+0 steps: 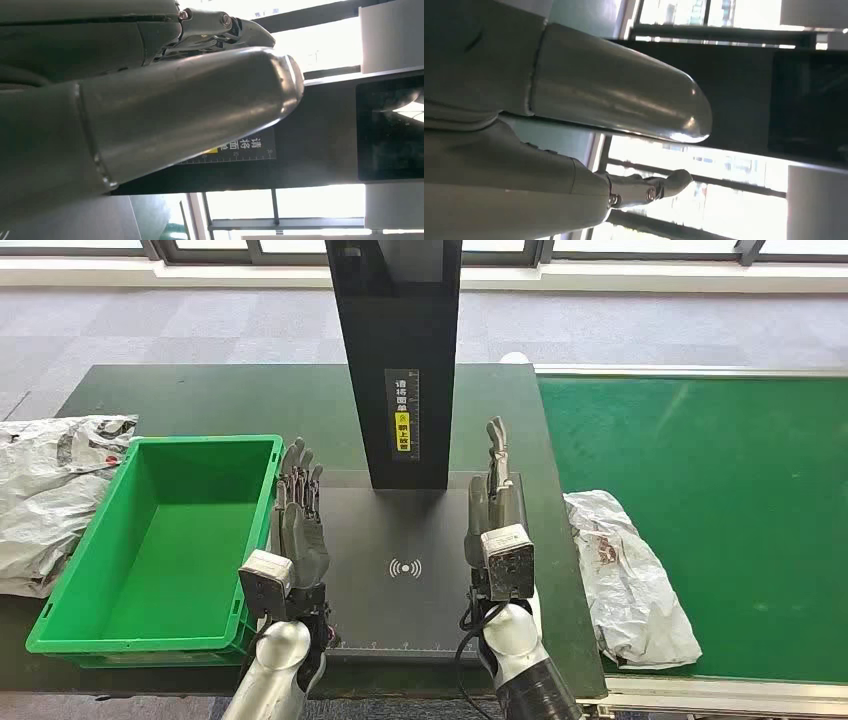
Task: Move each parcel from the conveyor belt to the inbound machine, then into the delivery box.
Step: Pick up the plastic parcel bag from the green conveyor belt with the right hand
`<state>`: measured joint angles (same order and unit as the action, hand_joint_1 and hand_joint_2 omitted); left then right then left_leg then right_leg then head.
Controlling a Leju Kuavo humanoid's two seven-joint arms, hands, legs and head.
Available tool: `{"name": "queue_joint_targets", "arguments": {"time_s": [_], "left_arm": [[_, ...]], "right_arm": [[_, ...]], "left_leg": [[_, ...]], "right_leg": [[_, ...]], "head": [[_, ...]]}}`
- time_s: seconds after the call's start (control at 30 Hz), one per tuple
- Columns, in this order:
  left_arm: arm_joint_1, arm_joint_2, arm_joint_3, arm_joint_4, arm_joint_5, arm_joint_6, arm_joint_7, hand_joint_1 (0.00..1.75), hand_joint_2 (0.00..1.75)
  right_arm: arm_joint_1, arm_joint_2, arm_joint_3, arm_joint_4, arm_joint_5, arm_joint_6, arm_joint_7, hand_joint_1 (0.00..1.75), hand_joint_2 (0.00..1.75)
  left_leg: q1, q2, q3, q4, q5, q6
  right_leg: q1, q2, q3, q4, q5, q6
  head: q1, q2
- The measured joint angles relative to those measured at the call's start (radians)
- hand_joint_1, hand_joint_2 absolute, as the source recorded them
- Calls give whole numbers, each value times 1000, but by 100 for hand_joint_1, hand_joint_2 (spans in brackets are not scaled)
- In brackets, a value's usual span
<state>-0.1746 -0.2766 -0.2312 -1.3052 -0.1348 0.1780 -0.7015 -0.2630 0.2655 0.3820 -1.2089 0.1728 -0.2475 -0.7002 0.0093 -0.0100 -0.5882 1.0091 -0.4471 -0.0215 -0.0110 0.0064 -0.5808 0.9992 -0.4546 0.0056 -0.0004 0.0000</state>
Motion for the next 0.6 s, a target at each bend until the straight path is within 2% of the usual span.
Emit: {"name": "queue_joint_targets", "arguments": {"time_s": [0.37, 0.6], "left_arm": [[-4, -1, 0, 15, 6, 7, 0, 0, 0], [-21, -4, 6, 39, 18, 33, 0, 0, 0]], "right_arm": [[3, 0, -16, 0, 8, -12, 0, 0, 0], [5, 0, -34, 0, 16, -77, -1, 0, 0]], "left_leg": [[0, 0, 0, 0, 0, 0], [0, 0, 0, 0, 0, 0]], "right_leg": [[0, 0, 0, 0, 0, 0], [0, 0, 0, 0, 0, 0]], "head": [[0, 0], [0, 0]]}}
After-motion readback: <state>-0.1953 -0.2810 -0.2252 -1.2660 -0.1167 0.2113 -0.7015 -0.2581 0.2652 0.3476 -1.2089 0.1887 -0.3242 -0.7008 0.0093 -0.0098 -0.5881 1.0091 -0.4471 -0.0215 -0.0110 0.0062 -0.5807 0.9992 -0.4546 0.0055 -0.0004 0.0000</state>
